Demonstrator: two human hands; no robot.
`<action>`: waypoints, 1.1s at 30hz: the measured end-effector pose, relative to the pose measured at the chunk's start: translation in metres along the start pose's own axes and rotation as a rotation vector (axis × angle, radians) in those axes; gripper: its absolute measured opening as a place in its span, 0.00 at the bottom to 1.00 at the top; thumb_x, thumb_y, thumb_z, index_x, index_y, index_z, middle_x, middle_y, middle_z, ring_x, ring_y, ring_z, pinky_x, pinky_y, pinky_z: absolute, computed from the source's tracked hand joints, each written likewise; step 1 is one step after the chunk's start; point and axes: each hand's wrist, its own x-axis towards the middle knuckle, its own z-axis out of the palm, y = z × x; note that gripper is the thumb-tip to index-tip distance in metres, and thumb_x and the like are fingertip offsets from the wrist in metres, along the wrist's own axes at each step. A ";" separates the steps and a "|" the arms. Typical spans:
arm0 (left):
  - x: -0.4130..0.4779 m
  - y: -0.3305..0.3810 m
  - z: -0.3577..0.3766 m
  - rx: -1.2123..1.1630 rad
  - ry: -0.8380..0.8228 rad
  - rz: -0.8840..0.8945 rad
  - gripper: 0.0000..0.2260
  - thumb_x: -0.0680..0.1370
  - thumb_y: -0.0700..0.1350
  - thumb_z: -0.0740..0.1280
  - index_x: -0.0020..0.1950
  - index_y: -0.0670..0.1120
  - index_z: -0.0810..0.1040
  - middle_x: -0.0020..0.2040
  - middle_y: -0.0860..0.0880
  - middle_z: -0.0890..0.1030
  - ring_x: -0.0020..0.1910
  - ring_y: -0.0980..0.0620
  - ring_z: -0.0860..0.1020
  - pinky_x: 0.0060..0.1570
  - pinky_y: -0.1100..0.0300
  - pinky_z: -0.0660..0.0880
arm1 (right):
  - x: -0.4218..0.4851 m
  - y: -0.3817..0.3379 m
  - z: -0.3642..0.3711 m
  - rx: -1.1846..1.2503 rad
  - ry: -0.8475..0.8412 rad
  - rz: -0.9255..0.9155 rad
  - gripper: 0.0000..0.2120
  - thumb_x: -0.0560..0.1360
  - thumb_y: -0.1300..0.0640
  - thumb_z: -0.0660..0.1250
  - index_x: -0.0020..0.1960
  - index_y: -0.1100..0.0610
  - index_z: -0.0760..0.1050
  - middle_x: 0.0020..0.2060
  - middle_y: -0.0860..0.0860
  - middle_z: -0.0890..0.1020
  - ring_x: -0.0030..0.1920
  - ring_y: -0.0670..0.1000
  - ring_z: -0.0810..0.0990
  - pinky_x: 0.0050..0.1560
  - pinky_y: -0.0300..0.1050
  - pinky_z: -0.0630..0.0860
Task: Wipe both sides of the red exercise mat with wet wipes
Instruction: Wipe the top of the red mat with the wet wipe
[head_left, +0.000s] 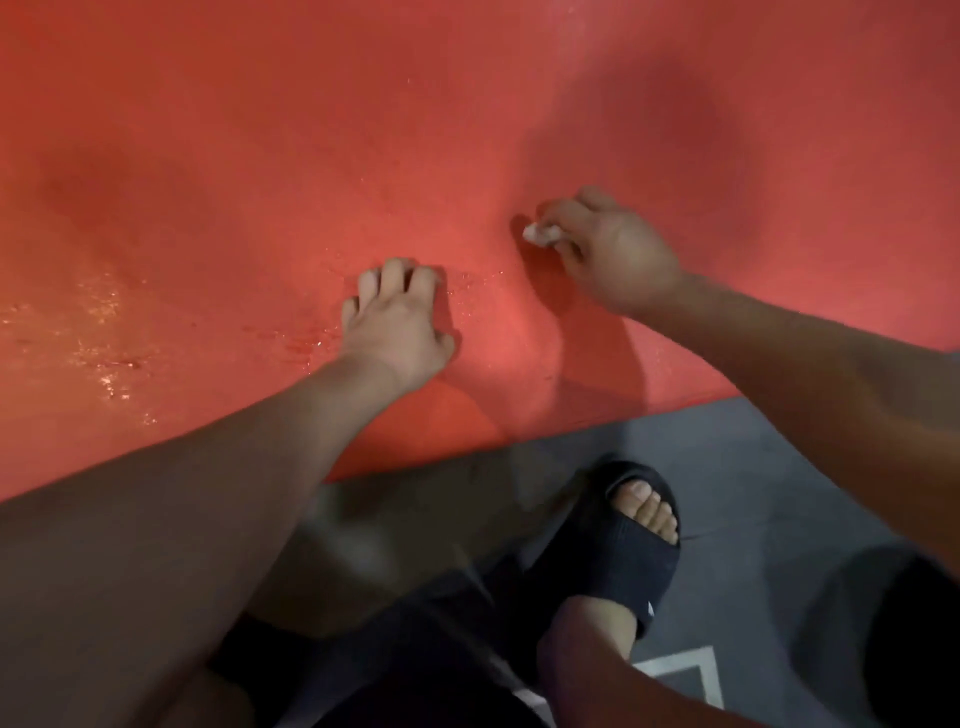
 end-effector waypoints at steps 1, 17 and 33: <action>-0.002 -0.001 0.002 0.001 0.011 0.002 0.29 0.74 0.54 0.69 0.73 0.55 0.66 0.72 0.49 0.63 0.71 0.43 0.61 0.69 0.45 0.62 | 0.004 0.001 0.003 0.005 0.056 0.026 0.13 0.76 0.57 0.60 0.57 0.58 0.78 0.49 0.58 0.78 0.46 0.62 0.80 0.46 0.54 0.78; -0.014 -0.005 0.025 0.040 -0.024 0.031 0.43 0.75 0.59 0.69 0.83 0.52 0.50 0.82 0.49 0.48 0.81 0.44 0.47 0.79 0.45 0.49 | 0.002 -0.030 0.023 -0.059 0.122 -0.008 0.17 0.81 0.50 0.57 0.50 0.60 0.79 0.42 0.59 0.76 0.39 0.64 0.78 0.38 0.56 0.75; -0.018 -0.006 0.033 0.019 0.002 0.069 0.43 0.75 0.58 0.69 0.83 0.52 0.49 0.83 0.48 0.45 0.82 0.45 0.43 0.80 0.44 0.46 | -0.058 -0.050 0.038 -0.021 0.128 -0.090 0.08 0.80 0.58 0.63 0.51 0.60 0.79 0.39 0.57 0.76 0.36 0.58 0.75 0.36 0.52 0.72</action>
